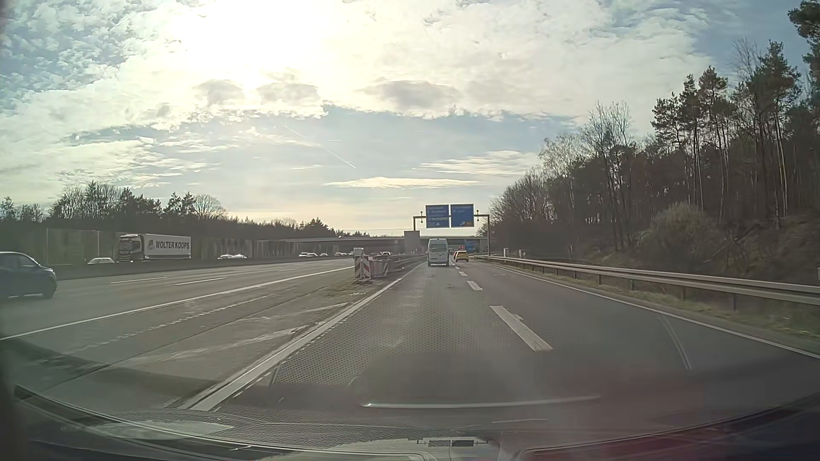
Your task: Follow the waypoints while adhering to traffic rules and regulations
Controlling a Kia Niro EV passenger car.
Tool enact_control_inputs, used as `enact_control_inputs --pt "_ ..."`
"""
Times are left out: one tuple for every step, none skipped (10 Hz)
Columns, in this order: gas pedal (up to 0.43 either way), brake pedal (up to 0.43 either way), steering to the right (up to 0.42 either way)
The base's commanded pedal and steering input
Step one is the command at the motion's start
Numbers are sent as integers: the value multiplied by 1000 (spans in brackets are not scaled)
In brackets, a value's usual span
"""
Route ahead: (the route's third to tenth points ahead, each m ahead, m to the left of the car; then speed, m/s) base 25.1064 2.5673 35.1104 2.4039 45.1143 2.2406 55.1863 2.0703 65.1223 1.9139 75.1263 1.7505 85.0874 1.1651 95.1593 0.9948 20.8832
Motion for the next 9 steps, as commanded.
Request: enact_control_inputs --pt "130 0 -1" --pt "130 0 -1" --pt "130 0 -1" --pt "130 0 0" --pt "130 0 -1" --pt "130 0 0" --pt "130 0 0" --pt "130 0 -1" --pt "130 0 -1"
